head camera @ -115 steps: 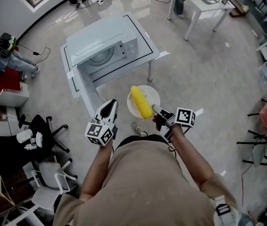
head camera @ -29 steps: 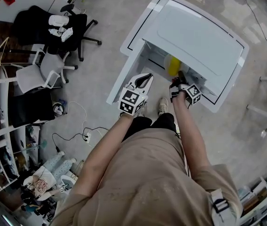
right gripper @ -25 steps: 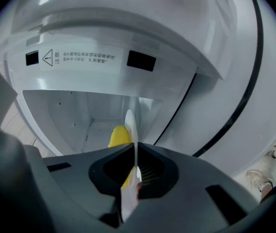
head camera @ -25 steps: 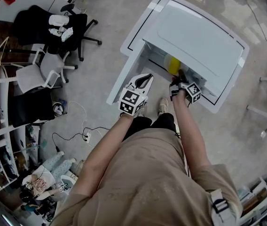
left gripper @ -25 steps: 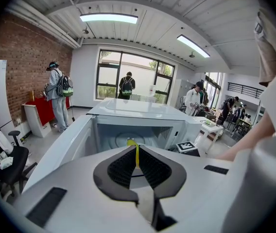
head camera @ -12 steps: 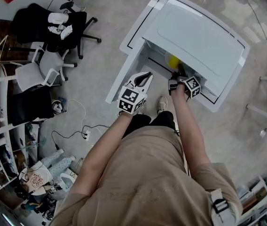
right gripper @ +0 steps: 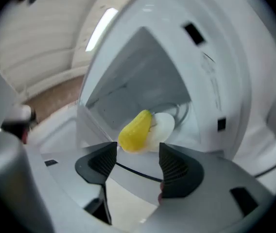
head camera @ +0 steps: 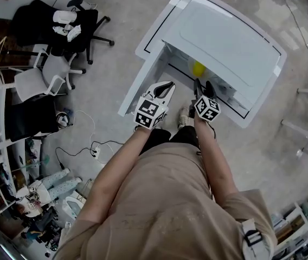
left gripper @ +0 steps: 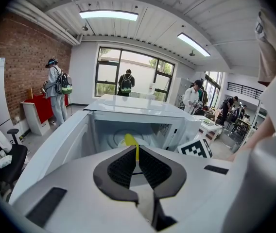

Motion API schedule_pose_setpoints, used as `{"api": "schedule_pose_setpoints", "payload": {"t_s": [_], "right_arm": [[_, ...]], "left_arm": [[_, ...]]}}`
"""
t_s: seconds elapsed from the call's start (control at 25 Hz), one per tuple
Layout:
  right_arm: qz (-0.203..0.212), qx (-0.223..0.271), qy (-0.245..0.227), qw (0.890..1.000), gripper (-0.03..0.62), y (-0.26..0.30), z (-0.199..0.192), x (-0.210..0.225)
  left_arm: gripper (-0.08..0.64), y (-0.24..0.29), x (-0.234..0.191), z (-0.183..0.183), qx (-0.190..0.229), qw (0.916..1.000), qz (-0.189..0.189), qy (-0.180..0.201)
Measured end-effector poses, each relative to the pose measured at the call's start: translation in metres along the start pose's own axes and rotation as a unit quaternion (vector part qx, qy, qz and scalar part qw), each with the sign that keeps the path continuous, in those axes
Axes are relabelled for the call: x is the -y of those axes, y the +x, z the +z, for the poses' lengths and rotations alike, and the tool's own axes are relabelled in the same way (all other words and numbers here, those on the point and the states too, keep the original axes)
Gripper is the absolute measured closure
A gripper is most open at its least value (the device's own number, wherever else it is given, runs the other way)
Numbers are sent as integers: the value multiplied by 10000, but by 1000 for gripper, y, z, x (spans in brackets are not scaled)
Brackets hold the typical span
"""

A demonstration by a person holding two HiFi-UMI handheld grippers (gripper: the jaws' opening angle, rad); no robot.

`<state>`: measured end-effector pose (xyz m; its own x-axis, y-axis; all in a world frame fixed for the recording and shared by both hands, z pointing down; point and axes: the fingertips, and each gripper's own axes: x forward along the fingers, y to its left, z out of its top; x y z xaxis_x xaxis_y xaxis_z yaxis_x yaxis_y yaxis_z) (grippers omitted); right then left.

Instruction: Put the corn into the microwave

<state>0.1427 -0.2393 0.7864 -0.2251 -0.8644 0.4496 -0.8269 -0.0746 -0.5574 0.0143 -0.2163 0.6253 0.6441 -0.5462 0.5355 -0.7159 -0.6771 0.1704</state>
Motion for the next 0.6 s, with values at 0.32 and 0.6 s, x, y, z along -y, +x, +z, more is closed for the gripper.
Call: {"api": "schedule_pose_setpoints", "payload": {"t_s": [0.32, 0.6], "right_arm": [[-992, -542, -1986, 9735, 310, 26, -16, 19], [-1102, -440, -2001, 9726, 310, 37, -2, 18]], "left_arm": [[554, 0, 4, -2, -67, 10000, 39, 11], [554, -5, 3, -7, -140, 9999, 91, -5]]}}
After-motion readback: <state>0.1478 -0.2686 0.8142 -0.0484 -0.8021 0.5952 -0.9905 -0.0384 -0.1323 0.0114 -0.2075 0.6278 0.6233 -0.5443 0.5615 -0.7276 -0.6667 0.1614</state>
